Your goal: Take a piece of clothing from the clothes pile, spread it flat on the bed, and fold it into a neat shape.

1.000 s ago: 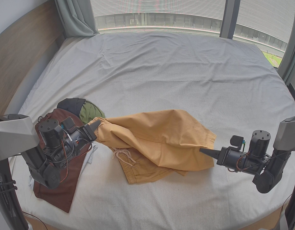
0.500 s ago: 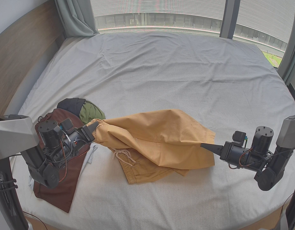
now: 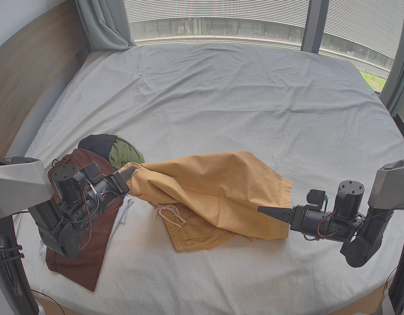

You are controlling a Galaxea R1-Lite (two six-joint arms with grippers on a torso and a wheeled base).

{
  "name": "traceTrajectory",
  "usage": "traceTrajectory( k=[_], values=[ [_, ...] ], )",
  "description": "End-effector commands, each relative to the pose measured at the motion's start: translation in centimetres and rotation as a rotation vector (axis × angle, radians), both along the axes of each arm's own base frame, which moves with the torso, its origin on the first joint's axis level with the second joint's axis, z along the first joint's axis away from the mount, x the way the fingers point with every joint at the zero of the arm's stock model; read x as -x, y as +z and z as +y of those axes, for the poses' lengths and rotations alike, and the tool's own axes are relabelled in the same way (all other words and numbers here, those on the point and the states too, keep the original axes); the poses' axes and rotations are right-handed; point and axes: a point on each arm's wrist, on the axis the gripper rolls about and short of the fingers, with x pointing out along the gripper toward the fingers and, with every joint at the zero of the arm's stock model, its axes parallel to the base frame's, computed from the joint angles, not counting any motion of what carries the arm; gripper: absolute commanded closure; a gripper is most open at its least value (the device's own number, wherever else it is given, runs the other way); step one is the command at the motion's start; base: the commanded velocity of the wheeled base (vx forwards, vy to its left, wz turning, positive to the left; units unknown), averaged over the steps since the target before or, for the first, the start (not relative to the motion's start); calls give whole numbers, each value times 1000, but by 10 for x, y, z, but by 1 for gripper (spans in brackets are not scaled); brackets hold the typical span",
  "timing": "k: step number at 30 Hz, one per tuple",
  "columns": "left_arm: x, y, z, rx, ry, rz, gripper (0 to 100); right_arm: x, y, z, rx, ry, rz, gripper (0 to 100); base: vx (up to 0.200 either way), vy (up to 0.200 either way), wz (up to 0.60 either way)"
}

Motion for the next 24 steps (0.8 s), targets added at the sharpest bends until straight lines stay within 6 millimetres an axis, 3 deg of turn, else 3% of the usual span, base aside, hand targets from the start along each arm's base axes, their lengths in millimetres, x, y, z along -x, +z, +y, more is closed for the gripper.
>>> traceTrajectory(
  k=[1, 9, 10, 18, 24],
  values=[
    [0, 1, -1, 1, -1, -8, 100, 0, -2, 1, 2, 4, 6, 0, 0, 0, 0],
    [0, 1, -2, 3, -4, -8, 100, -2, -6, 2, 5, 4, 10, 0, 0, 0, 0],
    [0, 1, -2, 3, -4, -8, 100, -2, -6, 2, 6, 5, 9, 100, 0, 0, 0],
    [-1, 3, 0, 6, -27, -16, 100, -4, -12, 1, 66, 18, -41, 100, 0, 0, 0],
    [2, 15, 0, 12, -44, -50, 100, -8, 0, -3, 53, -4, -89, 100, 0, 0, 0]
  ],
)
